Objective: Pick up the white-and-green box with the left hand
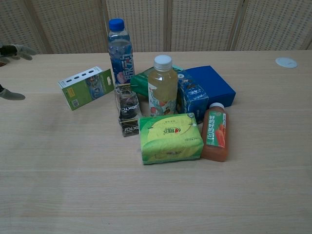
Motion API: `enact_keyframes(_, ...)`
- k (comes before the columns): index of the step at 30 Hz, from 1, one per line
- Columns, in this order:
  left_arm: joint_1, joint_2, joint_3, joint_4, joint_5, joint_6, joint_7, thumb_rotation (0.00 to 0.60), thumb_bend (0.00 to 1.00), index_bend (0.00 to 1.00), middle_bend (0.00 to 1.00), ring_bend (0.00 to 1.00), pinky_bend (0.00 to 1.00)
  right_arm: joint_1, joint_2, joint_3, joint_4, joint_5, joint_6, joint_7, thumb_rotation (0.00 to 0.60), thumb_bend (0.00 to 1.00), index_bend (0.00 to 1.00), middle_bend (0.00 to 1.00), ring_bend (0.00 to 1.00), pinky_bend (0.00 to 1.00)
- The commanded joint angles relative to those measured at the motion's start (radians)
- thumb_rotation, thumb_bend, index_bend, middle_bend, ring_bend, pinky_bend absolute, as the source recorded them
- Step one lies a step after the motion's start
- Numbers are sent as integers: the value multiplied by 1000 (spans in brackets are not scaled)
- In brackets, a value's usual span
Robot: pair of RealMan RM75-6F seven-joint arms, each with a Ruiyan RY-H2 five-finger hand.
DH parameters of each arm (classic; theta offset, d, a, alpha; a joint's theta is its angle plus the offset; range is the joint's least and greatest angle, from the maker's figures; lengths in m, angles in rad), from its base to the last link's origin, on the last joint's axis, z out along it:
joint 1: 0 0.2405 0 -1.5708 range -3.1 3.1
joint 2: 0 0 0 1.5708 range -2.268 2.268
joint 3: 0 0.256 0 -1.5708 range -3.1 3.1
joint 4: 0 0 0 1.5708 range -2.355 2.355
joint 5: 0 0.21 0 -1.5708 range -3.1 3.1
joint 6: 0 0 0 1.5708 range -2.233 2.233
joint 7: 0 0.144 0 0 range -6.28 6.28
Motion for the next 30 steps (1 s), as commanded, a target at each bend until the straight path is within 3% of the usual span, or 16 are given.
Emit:
enact_keyframes(1,-45,-70,-16,62,-16,-27,-3,600,242,0,38,25,0,-10,8,-3,3,7,5,8,270,170,198,219,38,0)
enact_keyframes(20,-206,-398,-74,487,-87,-138,-52,600,240,27,67,40,30,-42,44,2,-3,39,14,25,271,171,197,214,38,0)
enact_keyframes(26,-230,-484,-93,588,-74,-139,-94,600,246,119,131,97,206,-47,53,4,-14,39,16,20,268,171,197,214,37,0)
enact_keyframes(30,-232,-513,-98,618,-49,-128,-123,600,336,194,194,169,366,-49,56,4,-18,40,14,20,274,170,197,214,38,0)
